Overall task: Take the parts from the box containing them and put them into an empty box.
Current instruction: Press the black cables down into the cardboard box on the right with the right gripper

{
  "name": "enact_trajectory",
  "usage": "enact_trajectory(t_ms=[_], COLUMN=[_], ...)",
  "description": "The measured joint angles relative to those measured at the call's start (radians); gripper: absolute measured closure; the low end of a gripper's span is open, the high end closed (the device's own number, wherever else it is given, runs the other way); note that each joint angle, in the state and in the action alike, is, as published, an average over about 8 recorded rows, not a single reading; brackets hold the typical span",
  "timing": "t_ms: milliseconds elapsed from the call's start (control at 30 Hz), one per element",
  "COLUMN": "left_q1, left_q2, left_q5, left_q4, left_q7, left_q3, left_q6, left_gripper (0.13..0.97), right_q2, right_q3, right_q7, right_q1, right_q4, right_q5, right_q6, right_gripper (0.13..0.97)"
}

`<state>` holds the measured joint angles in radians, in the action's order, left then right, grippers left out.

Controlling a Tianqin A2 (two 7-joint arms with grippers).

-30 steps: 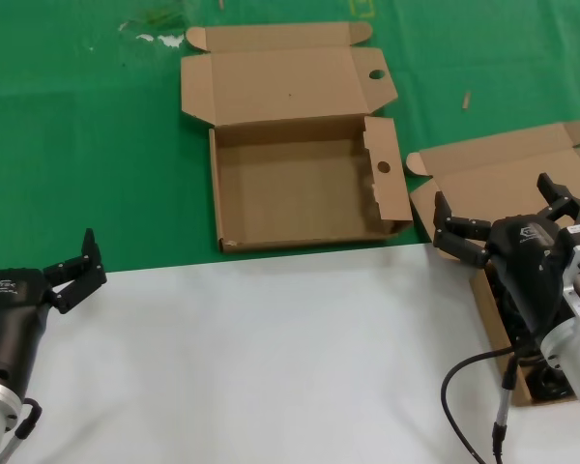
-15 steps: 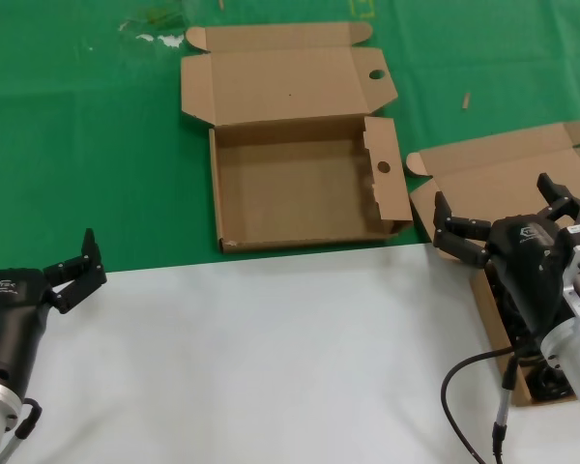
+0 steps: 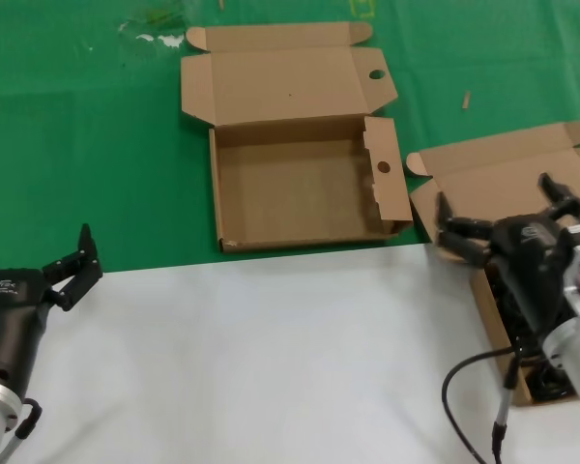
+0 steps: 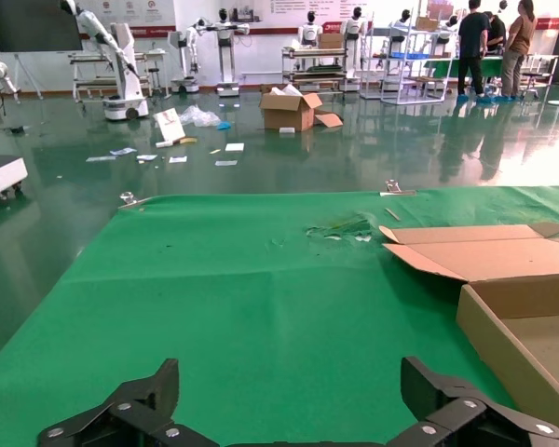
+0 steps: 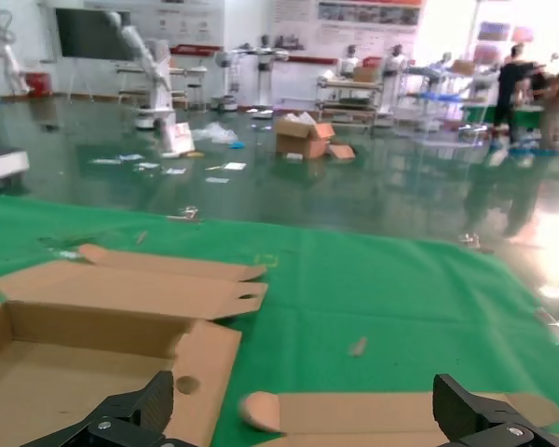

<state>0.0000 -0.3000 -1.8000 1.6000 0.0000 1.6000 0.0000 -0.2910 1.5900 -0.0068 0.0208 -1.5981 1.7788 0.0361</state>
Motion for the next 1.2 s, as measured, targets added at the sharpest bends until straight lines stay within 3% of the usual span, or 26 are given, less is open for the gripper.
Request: enact_trajectory(t_ms=[233, 400, 767, 1000, 1200], left_q1=[0.000, 0.000, 0.000, 0.000, 0.000], left_q2=[0.000, 0.000, 0.000, 0.000, 0.000], left_q5=[0.000, 0.000, 0.000, 0.000, 0.000], left_q4=[0.000, 0.000, 0.000, 0.000, 0.000], left_q7=[0.000, 0.000, 0.000, 0.000, 0.000], left_q3=[0.000, 0.000, 0.000, 0.000, 0.000], left_q6=[0.000, 0.000, 0.000, 0.000, 0.000], left_gripper=[0.294, 0.383, 0.635, 0.767, 0.856], right_q2=[0.046, -0.008, -0.386, -0.628, -0.784], right_q3=[-0.069, -0.051, -0.004, -0.060, -0.048], right_q7=[-0.056, -0.044, 0.137, 0.162, 0.122], right_q1=[-0.017, -0.030, -0.079, -0.104, -0.036], right_q4=[-0.008, -0.034, -0.117, -0.126, -0.053], right_q5=[-0.006, -0.011, -0.077, -0.014, 0.053], right_q6=[0.037, 0.049, 0.154, 0.383, 0.617], right_gripper=[0.129, 0.129, 0.129, 0.129, 0.129])
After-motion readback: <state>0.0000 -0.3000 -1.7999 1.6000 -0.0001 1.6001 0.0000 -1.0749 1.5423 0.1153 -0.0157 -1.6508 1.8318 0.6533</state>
